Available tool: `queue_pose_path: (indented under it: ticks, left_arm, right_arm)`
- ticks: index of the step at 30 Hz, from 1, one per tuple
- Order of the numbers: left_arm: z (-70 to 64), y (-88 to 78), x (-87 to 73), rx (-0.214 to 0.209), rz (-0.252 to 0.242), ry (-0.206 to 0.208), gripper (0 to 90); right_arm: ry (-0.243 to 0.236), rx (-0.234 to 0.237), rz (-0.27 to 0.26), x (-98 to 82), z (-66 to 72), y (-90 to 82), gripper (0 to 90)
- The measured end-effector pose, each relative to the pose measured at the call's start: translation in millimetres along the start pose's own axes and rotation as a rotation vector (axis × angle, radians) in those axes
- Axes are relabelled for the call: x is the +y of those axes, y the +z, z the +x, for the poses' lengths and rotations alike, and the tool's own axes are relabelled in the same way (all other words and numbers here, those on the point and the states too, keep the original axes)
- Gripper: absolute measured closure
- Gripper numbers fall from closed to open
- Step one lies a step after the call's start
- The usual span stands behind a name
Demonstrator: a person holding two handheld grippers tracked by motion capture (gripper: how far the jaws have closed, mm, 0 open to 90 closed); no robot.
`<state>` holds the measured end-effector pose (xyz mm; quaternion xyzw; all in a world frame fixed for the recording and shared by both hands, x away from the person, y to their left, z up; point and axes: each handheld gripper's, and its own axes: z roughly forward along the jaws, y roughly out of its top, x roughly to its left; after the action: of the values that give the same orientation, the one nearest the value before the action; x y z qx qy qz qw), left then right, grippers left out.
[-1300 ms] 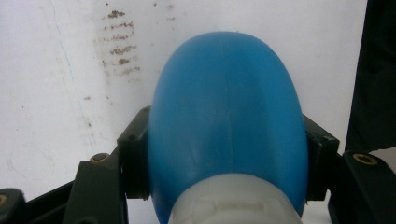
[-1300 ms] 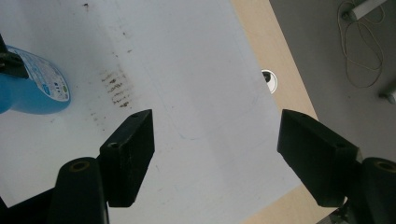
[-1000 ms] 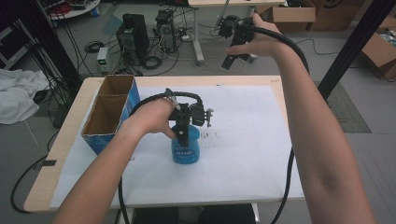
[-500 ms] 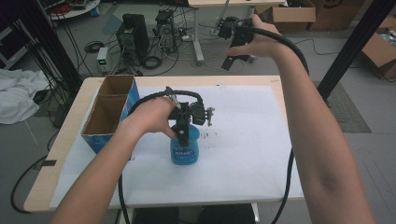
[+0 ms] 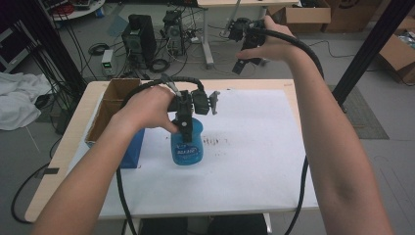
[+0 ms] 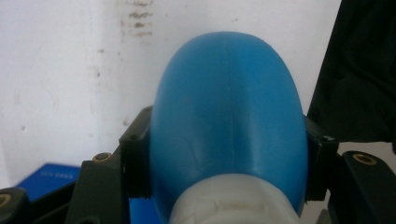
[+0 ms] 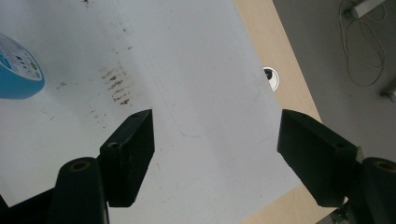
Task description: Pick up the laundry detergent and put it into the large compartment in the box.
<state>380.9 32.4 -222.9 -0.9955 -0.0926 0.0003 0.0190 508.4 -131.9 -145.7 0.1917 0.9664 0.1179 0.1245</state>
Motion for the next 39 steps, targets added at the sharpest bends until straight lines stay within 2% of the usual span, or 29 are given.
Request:
queue_pose_path:
  ticks: [4,12,16,20,27,32,35,39]
  left_arm:
    - [4.9,-13.9,-8.4,-0.008,-0.005,-0.085,37.9]
    - [18.5,-45.1,-32.1,0.014,-0.033,-0.285,37.9]
    - [28.4,-64.3,-48.4,0.021,-0.071,-0.421,38.0]
    - [38.6,-81.9,-67.8,0.038,-0.101,-0.585,38.0]
    - [58.2,-108.1,-111.1,0.060,-0.156,-0.920,38.0]
    - [68.3,-117.4,-141.3,0.076,-0.151,-1.071,38.0]
    - [73.5,-120.0,-156.4,0.089,-0.138,-1.148,38.1]
    - [77.6,-120.6,-169.7,0.100,-0.133,-1.219,38.1]
  right_arm:
    - [-0.002,0.000,0.002,0.1,0.1,0.3,27.6]
    - [-0.002,0.002,0.002,0.1,0.7,2.1,27.6]
    - [-0.001,0.004,0.006,0.1,0.7,3.2,27.6]
    - [-0.003,0.005,0.010,0.1,1.1,4.4,27.5]
    - [-0.007,0.008,0.010,0.1,2.0,6.2,27.5]
    - [-0.006,0.009,0.010,0.1,1.6,5.5,27.6]
    - [-0.008,0.010,0.011,0.6,1.9,6.1,27.5]
    - [-0.011,0.010,0.010,1.0,2.4,6.3,27.6]
